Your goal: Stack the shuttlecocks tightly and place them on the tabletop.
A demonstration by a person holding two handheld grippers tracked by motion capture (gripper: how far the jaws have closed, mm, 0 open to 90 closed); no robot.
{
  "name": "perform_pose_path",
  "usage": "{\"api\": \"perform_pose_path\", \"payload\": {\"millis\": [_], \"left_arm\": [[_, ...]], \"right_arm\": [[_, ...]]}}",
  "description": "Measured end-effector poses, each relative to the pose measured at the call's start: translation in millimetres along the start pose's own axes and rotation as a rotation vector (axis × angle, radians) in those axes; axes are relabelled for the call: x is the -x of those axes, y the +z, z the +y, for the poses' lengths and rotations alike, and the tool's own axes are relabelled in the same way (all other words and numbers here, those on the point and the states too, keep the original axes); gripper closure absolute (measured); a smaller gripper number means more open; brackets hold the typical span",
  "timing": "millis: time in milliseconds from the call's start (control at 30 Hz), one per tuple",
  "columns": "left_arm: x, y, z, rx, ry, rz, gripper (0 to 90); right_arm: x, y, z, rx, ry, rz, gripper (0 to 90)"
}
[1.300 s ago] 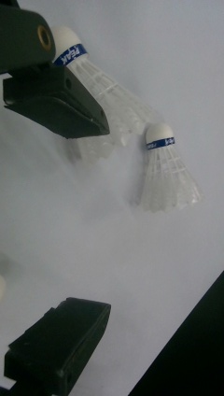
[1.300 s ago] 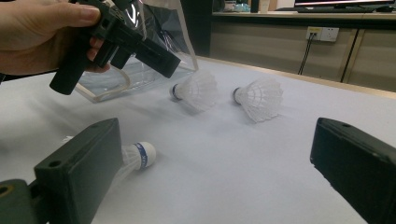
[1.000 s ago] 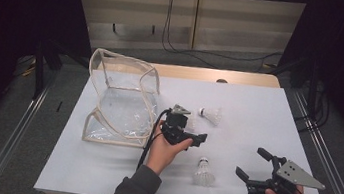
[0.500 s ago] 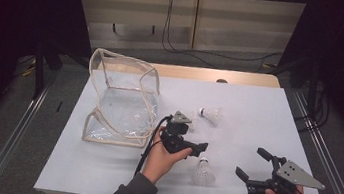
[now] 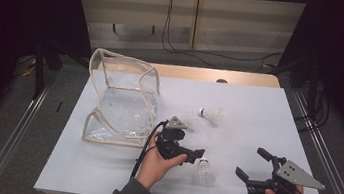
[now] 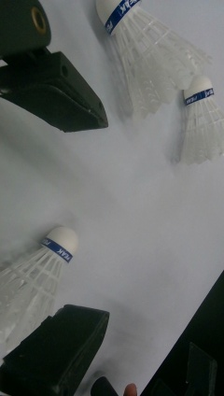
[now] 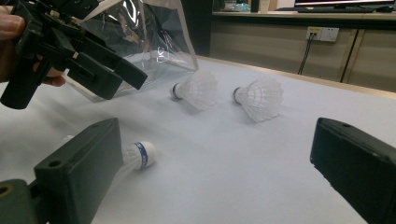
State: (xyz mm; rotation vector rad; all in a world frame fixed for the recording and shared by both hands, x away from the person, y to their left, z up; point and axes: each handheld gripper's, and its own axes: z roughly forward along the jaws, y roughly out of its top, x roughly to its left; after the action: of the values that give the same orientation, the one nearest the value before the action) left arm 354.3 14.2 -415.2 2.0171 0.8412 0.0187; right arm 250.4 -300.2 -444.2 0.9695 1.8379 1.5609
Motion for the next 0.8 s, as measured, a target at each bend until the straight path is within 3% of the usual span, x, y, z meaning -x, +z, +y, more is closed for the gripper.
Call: {"api": "perform_pose_path", "payload": {"millis": [800], "left_arm": [[-1.9,-19.6,-23.5,-0.010,0.053,-0.075,3.8]], "right_arm": [[-0.1,-0.6,0.2,-0.002,-0.001,-0.003,1.6]]}}
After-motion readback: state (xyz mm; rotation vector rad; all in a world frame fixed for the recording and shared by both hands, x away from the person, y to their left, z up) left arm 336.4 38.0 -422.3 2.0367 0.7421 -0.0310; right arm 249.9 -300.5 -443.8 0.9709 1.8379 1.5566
